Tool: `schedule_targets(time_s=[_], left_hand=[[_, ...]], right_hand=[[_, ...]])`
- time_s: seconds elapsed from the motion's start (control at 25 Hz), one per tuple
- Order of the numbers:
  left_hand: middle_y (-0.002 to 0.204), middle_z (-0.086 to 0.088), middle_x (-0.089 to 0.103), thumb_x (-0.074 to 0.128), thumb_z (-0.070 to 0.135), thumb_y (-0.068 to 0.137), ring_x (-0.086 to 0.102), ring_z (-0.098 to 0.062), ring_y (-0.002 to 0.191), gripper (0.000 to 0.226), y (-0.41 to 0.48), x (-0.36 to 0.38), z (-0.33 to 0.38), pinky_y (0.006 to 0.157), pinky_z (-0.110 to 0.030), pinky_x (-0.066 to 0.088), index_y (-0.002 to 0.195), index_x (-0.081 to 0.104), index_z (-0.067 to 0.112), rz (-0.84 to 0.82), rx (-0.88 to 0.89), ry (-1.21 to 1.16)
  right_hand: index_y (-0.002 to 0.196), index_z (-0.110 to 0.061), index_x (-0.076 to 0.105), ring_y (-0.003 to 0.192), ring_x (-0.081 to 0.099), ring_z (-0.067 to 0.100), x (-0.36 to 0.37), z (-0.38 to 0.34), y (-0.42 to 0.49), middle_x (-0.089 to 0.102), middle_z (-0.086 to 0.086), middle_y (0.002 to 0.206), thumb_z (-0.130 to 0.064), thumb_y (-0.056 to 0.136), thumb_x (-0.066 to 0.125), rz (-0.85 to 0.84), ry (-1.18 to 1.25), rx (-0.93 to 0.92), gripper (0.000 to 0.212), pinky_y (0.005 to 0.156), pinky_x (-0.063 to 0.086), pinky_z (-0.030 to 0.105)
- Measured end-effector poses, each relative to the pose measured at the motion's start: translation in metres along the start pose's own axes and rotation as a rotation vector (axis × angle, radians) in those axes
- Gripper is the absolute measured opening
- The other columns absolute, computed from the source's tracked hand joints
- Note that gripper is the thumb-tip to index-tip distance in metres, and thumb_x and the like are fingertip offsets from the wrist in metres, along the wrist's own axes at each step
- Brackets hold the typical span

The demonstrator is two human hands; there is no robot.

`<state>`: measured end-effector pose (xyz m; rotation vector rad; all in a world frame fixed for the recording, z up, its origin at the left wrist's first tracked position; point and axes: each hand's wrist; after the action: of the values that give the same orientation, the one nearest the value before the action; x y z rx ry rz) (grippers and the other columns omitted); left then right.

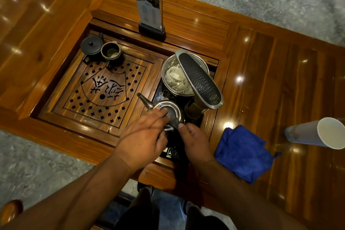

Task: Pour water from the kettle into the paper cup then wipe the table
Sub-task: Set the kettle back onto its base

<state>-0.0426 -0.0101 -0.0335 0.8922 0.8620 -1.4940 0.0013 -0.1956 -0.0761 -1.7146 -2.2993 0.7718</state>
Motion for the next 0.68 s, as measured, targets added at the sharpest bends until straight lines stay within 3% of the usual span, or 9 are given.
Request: schedule_targets(time_s=[0.08,0.16,0.24,0.32,0.44,0.56,0.68], left_hand=[[0.144,0.001,0.062,0.054,0.033,0.093,0.049,-0.018,0.137,0.042,0.003,0.001,0.002,0.112,-0.041,0.046,0.129,0.068,0.017,0.035,-0.009,0.019],[0.130,-0.002,0.068,0.057,0.032,0.091,0.057,-0.023,0.123,0.034,0.010,-0.001,0.007,0.096,-0.041,0.055,0.116,0.071,0.014,0.062,-0.009,0.064],[0.116,-0.005,0.068,0.059,0.032,0.090,0.059,-0.025,0.110,0.027,0.019,-0.005,0.012,0.086,-0.038,0.052,0.106,0.070,0.013,0.052,-0.006,0.128],[0.110,-0.004,0.064,0.060,0.034,0.090,0.058,-0.025,0.106,0.023,0.026,-0.010,0.016,0.087,-0.040,0.049,0.103,0.067,0.015,0.011,-0.003,0.168],[0.119,-0.004,0.064,0.059,0.034,0.092,0.058,-0.023,0.111,0.027,0.025,-0.013,0.022,0.093,-0.043,0.049,0.110,0.069,0.016,-0.006,0.071,0.158],[0.125,-0.004,0.067,0.063,0.031,0.092,0.061,-0.022,0.115,0.027,0.015,-0.007,0.035,0.099,-0.043,0.048,0.113,0.073,0.016,-0.005,0.197,0.074],[0.127,-0.004,0.070,0.063,0.031,0.093,0.061,-0.020,0.123,0.028,0.012,0.009,0.053,0.109,-0.037,0.044,0.115,0.074,0.016,-0.018,0.254,0.038]], right_hand=[[0.077,-0.014,0.063,0.066,0.058,0.017,-0.002,-0.001,-0.001,0.061,0.000,0.070,-0.068,0.083,0.058,-0.033,0.006,0.035,0.055,0.062,0.049,0.042],[0.076,-0.018,0.062,0.065,0.057,0.016,-0.005,-0.003,-0.002,0.060,-0.001,0.068,-0.067,0.085,0.058,-0.057,-0.008,0.045,0.050,0.062,0.049,0.043],[0.077,-0.019,0.063,0.065,0.058,0.020,-0.009,-0.006,-0.003,0.062,0.002,0.070,-0.070,0.086,0.056,-0.074,-0.049,0.036,0.052,0.064,0.052,0.048],[0.083,-0.020,0.065,0.073,0.066,0.031,-0.013,-0.007,-0.006,0.069,0.010,0.079,-0.075,0.085,0.055,-0.087,-0.099,0.039,0.056,0.070,0.056,0.053],[0.097,-0.030,0.066,0.086,0.072,0.020,-0.028,-0.004,-0.016,0.072,0.002,0.095,-0.074,0.088,0.056,-0.087,-0.217,-0.013,0.046,0.077,0.062,0.052],[0.110,-0.036,0.064,0.095,0.067,0.004,-0.054,0.004,-0.029,0.068,-0.012,0.106,-0.066,0.093,0.057,-0.077,-0.364,-0.127,0.035,0.080,0.061,0.040],[0.105,-0.030,0.066,0.093,0.054,0.002,-0.082,0.013,-0.040,0.064,-0.012,0.100,-0.055,0.097,0.058,-0.025,-0.554,-0.245,0.027,0.078,0.051,0.027]])
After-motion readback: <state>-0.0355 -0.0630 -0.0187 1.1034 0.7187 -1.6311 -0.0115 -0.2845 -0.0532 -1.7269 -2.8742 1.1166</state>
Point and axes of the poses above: each hand's wrist, its own y-axis towards the middle knuckle, its own x-axis out of the palm, z = x × y
